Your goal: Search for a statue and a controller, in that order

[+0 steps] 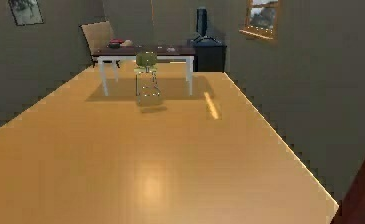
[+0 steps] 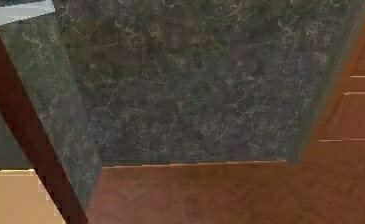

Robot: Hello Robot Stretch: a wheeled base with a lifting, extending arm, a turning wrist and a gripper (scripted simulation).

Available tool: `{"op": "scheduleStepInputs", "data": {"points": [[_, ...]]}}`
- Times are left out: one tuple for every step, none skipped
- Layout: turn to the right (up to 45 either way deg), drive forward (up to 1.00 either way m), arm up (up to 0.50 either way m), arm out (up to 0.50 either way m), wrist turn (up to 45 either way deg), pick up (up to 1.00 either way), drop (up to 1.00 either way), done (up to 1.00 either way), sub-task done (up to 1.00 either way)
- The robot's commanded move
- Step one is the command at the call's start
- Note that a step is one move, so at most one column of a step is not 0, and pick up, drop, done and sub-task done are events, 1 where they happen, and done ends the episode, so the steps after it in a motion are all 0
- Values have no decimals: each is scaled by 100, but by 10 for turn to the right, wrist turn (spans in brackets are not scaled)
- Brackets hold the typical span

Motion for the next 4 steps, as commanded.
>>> {"op": "scheduleStepInputs", "data": {"points": [[0, 100, 0, 0, 0, 0, 0, 0, 0], [0, 100, 0, 0, 0, 0, 0, 0, 0], [0, 85, 0, 0, 0, 0, 0, 0, 0], [-90, 0, 0, 0, 0, 0, 0, 0, 0]]}}
